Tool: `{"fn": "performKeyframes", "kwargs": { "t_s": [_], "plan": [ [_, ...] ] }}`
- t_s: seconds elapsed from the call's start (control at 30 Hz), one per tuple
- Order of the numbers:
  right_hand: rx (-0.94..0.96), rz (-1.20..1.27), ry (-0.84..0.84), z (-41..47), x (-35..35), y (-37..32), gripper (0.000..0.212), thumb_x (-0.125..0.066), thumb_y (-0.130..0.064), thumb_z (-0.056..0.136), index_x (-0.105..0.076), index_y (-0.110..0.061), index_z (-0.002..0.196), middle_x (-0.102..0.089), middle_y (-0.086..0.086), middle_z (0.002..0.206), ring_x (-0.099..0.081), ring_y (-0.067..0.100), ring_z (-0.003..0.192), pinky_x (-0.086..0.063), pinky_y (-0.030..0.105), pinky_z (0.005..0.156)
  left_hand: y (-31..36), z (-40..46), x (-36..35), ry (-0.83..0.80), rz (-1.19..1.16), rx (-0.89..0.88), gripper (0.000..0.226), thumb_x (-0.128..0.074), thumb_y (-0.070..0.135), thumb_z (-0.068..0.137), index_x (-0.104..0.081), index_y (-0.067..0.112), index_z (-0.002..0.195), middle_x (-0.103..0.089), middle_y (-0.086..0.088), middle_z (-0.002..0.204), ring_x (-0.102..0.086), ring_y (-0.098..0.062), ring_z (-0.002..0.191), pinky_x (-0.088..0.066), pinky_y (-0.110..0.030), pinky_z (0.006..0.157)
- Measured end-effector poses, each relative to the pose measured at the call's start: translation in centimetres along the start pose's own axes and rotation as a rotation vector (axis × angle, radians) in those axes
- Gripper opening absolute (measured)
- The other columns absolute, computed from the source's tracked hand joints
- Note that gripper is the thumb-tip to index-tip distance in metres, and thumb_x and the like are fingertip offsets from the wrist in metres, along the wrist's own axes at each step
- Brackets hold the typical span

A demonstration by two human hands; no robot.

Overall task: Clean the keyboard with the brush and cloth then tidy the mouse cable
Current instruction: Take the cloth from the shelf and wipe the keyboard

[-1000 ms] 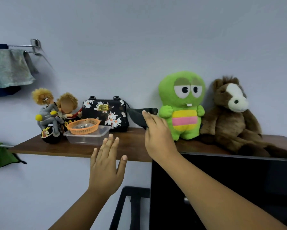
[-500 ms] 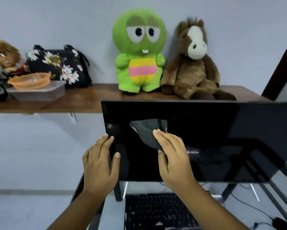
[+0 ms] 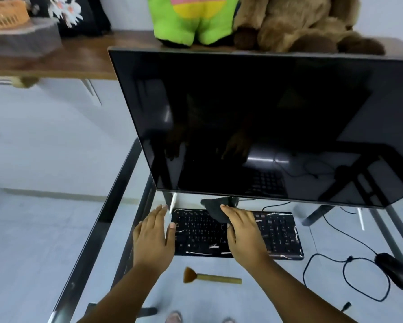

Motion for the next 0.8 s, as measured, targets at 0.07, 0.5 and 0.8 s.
{"fn": "performKeyframes", "kwargs": {
  "t_s": [0.07,0.5,0.8],
  "plan": [
    [-0.033,-0.033,-0.094,-0.3,-2.0,0.9,0.055,-0.049,-0.007,0.094,-0.042,-0.023,0.145,-0.052,-0.008,0.135,-0.038,0.013,0.125,-0.033,0.025,0.111,-1.5,-0.3,-1.7,-0.105,0.029,0.049,0.062,-0.019,0.056,0.096,-0.027,0.027,0.151,-0.026,0.007,0.158,-0.023,-0.014,0.146,-0.015,-0.042,0.118],
    [-0.245,-0.317,-0.375,-0.1,-6.7,2.3,0.066,-0.047,-0.068,0.082,-0.04,-0.041,0.142,-0.032,-0.013,0.143,-0.036,0.025,0.123,-0.046,0.045,0.095,-5.9,0.0,-6.1,-0.42,0.003,0.11,0.06,-0.033,0.051,0.099,-0.013,0.037,0.153,-0.014,0.006,0.162,-0.017,-0.019,0.148,-0.018,-0.044,0.117],
    [-0.238,-0.207,-0.22,1.3,-6.6,2.0,0.056,-0.052,-0.009,0.09,-0.05,-0.037,0.14,-0.04,-0.007,0.147,-0.041,0.03,0.115,-0.048,0.04,0.1,-6.3,0.5,-6.4,-0.503,0.016,-0.02,0.058,-0.032,0.056,0.097,-0.012,0.045,0.151,-0.007,0.009,0.163,-0.012,-0.015,0.149,-0.015,-0.043,0.118]
  ]
}}
Point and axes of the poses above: each hand's wrist, its own z-axis towards the middle knuckle, its own x-axis out of the back of the hand, y = z × x, the point moved 7 cm from there along z, towards the middle knuckle
